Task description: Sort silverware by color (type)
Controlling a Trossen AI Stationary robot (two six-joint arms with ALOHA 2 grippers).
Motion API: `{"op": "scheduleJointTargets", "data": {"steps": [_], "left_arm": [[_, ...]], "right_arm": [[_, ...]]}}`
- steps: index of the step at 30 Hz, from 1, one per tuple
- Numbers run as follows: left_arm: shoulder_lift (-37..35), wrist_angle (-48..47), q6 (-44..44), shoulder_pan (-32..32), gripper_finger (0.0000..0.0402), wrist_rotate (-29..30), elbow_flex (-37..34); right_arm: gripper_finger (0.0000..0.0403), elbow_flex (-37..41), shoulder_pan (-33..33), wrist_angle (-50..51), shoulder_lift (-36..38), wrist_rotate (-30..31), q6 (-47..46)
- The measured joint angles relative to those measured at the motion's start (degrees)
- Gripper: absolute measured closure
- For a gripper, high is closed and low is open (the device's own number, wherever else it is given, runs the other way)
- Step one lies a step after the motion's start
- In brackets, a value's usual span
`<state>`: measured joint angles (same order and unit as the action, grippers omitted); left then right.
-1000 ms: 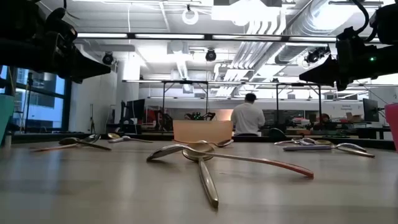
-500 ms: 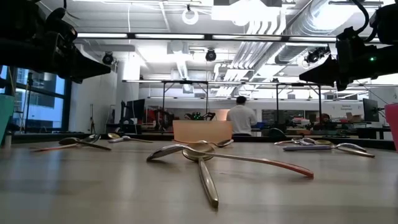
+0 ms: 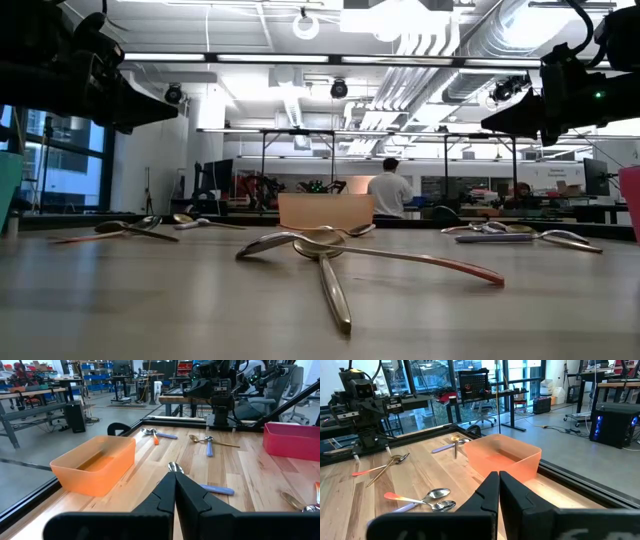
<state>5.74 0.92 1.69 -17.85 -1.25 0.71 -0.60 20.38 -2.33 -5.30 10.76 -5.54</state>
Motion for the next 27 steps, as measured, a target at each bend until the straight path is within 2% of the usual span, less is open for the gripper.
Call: {"op": "scheduleJointTargets", "data": {"steps": [16,21,25,27], "left_arm": [[0.00,0.01,0.00,0.00,0.0402,-0.01,0.00],[0.00,0.01,0.00,0.01,0.0401,-0.01,0.00],[-0.01,0.01,0.00,0.01,0.0401,-0.01,0.00],[-0.02,0.01,0.00,-0.02,0.0402,-0.01,0.00]], "right_arm": [[0.0403,0.00,0.02,-0.11,0.00,0.00,1.46],[0.0403,0.00,0.00,-3.49,0.00,0.03,1.38],[0.0403,0.00,0.00,-8.73,0.00,-0.36,-6.31],[0.0403,0.00,0.00,-12.56,-0.23,-0.74,-7.14]]}}
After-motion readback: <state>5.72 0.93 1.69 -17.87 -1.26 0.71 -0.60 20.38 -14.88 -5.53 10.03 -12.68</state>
